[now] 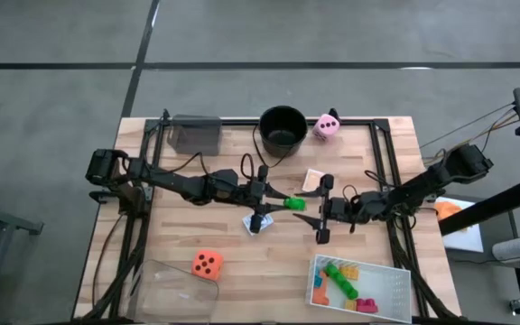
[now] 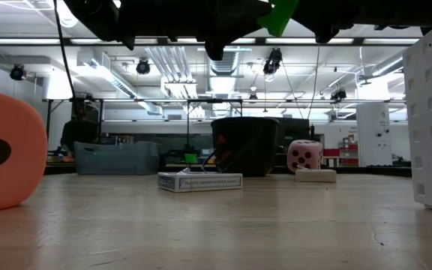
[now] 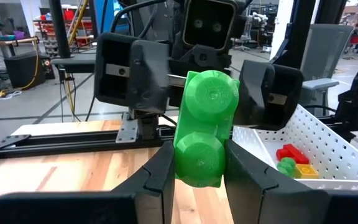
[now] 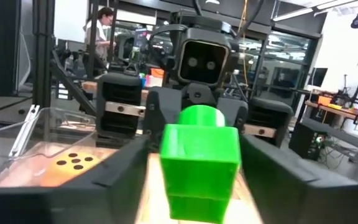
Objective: Pick & Place Toys
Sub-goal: Put the green game piece into the white bin
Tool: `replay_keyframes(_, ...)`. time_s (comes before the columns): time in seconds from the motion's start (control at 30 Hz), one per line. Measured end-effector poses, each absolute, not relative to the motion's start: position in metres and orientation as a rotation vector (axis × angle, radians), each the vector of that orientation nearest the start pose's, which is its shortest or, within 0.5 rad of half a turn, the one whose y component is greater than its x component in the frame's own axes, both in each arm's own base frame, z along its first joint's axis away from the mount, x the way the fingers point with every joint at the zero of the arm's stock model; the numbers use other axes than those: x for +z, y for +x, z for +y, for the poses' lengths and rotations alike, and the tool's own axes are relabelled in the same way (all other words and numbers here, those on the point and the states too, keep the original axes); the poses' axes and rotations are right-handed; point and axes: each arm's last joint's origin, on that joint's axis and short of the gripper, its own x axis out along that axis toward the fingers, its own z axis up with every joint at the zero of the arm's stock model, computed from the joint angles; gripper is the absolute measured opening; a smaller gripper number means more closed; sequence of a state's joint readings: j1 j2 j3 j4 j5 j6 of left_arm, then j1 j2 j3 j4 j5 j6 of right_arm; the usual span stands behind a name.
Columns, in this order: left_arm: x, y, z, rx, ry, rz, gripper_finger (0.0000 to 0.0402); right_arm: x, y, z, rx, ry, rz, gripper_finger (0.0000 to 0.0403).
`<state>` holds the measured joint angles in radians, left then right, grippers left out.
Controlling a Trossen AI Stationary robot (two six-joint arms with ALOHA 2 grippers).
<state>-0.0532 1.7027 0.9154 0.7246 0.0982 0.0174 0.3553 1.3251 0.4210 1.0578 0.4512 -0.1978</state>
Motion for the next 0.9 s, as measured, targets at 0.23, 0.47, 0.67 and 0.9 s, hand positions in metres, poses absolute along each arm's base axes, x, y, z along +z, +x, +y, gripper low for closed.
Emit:
replay_keyframes(0.23, 0.227, 0.366, -0.023, -0.175, 0.022, 0.066, 0.0099, 0.222, 0.24, 0.076, -0.103, -0.148, -0.099, 0.0126)
replay_keyframes(0.47, 0.226, 0.365, -0.023, -0.203, 0.043, 0.081, 0.0123, 0.221, 0.241, 0.077, -0.097, -0.163, -0.089, 0.0126)
replay_keyframes(0.67, 0.224, 0.363, -0.024, -0.218, 0.055, 0.141, 0.0255, 0.226, 0.236, 0.083, -0.066, -0.166, -0.108, 0.0126)
replay_keyframes(0.9, 0.23, 0.355, -0.03, -0.239, 0.092, 0.161, 0.0313, 0.238, 0.221, 0.101, 0.093, -0.177, -0.159, 0.0126)
